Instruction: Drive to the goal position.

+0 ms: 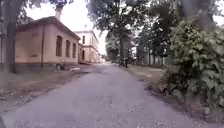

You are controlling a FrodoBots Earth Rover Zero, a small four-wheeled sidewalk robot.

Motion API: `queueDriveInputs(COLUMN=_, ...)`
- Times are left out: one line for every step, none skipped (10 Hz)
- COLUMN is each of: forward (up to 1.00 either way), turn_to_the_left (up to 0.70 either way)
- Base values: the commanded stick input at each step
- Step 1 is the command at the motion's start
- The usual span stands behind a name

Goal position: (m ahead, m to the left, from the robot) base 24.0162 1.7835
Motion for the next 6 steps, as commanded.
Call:
queueDriveInputs(forward=0.85, turn_to_the_left=0.01)
queueDriveInputs(forward=0.85, turn_to_the_left=0.01)
queueDriveInputs(forward=0.85, turn_to_the_left=0.01)
queueDriveInputs(forward=0.85, turn_to_the_left=0.01)
queueDriveInputs(forward=0.85, turn_to_the_left=0.01)
queueDriveInputs(forward=0.85, turn_to_the_left=0.01)
